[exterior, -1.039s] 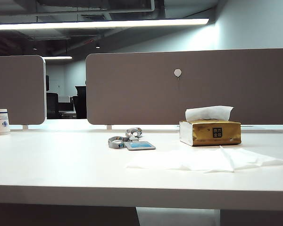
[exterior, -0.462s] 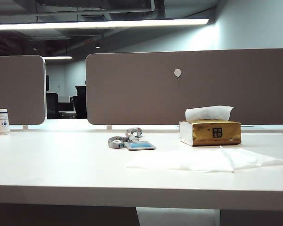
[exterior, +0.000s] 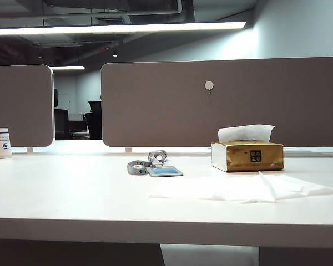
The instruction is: Pull out a tissue from the tissue box and use it to cover the ID card on the tabletop.
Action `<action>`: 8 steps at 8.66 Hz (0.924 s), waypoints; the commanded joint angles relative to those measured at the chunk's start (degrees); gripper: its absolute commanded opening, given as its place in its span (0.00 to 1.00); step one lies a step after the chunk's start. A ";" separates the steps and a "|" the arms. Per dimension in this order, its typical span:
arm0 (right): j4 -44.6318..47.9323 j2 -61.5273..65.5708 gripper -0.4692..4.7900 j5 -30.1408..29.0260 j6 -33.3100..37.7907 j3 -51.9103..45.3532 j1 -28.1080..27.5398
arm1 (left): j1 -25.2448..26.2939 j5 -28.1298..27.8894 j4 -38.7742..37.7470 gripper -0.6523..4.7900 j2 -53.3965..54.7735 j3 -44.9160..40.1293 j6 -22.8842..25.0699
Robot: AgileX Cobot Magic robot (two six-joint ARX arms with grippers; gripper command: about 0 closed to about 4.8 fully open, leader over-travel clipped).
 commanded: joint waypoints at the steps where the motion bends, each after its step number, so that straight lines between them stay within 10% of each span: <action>1: 2.93 -0.09 0.08 -0.02 -0.15 0.07 0.00 | -0.02 20.52 1.29 0.11 0.00 0.15 0.02; 3: 5.07 -0.09 0.08 -0.04 -0.15 0.07 0.02 | -0.02 32.20 7.08 0.11 0.00 0.15 -2.84; 8: 9.44 -0.09 0.08 -0.02 -0.17 0.79 0.02 | -0.02 32.20 7.10 0.11 0.00 0.15 -4.04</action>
